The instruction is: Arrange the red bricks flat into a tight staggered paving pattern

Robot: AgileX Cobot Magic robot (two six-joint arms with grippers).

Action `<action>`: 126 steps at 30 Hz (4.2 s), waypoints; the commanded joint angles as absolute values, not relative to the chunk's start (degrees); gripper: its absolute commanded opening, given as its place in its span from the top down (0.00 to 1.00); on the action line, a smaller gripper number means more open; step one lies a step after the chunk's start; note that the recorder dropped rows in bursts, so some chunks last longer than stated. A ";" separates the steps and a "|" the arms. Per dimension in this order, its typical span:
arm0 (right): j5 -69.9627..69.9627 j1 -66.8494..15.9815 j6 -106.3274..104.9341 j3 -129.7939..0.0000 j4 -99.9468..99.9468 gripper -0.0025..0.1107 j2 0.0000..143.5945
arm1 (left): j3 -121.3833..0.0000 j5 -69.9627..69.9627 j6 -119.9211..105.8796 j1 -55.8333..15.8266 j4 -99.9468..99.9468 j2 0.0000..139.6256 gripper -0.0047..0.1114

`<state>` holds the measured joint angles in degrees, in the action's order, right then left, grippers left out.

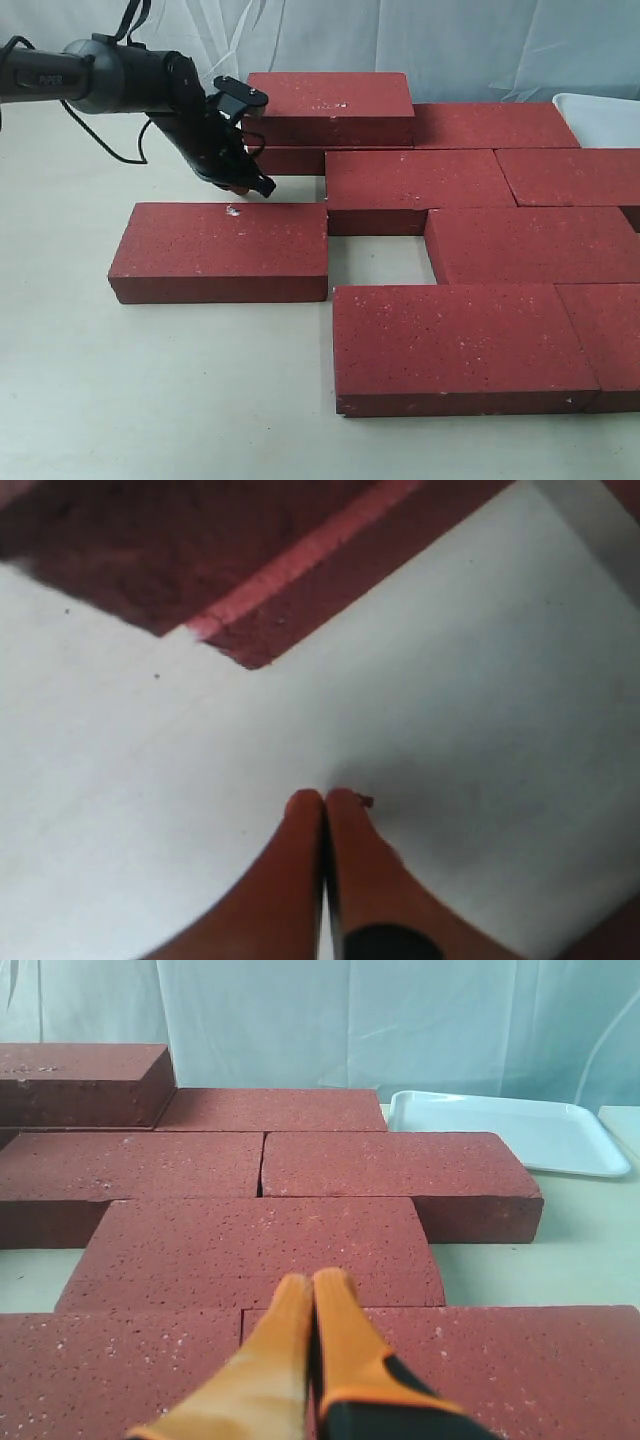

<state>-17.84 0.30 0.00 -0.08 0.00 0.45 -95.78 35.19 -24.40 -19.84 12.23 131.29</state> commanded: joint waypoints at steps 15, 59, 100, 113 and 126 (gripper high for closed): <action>-17.39 0.63 0.00 0.00 0.30 0.99 0.00 | -95.98 42.41 -24.57 -20.86 13.08 131.28 0.95; -17.39 0.63 0.00 0.00 0.30 0.99 0.00 | -98.28 45.11 -15.26 -17.80 4.97 127.14 0.61; -17.39 0.63 0.00 0.00 0.30 0.99 0.00 | -66.13 36.33 -6.56 -19.72 6.86 114.83 0.96; -17.39 0.63 0.00 0.00 0.30 0.99 0.00 | -66.13 36.47 -3.35 -14.47 -1.27 107.96 0.96; -17.39 0.63 0.00 0.00 -0.36 0.99 0.00 | -66.13 41.86 1.67 -12.21 -10.44 110.51 0.58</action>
